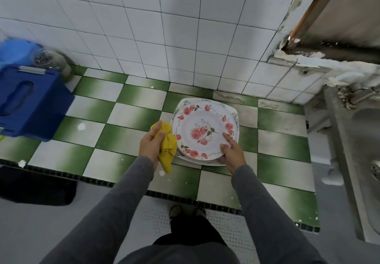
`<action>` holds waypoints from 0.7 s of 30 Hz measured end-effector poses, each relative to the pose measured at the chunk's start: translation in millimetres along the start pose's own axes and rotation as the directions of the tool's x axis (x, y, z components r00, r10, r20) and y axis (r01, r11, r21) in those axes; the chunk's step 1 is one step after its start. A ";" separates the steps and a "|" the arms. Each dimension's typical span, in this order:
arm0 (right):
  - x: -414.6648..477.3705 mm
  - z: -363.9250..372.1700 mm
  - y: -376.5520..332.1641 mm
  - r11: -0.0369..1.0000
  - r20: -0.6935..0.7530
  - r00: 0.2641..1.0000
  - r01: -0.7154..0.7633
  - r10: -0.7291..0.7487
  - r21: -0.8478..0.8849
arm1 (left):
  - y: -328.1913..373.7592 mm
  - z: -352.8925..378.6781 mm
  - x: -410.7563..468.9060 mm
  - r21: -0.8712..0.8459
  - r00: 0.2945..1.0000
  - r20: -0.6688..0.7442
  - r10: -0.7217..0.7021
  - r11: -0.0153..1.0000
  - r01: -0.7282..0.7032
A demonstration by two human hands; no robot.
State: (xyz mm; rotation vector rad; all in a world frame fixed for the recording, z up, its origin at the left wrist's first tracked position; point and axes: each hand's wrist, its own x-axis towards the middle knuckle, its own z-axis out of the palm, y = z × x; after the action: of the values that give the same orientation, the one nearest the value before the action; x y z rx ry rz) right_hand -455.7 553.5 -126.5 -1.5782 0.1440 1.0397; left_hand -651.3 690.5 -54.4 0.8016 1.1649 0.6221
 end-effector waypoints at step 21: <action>-6.0 -74.7 -33.5 0.993 -0.053 0.994 0.096 -0.100 -0.069 | 5.7 31.2 -9.5 -0.035 0.998 -0.025 0.056 0.998 -0.057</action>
State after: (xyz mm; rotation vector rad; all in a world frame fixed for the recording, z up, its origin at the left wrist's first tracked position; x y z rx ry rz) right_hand -399.5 498.2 -103.7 -1.6591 0.0702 0.9320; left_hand -624.2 679.5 -38.8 0.8013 1.1529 0.6988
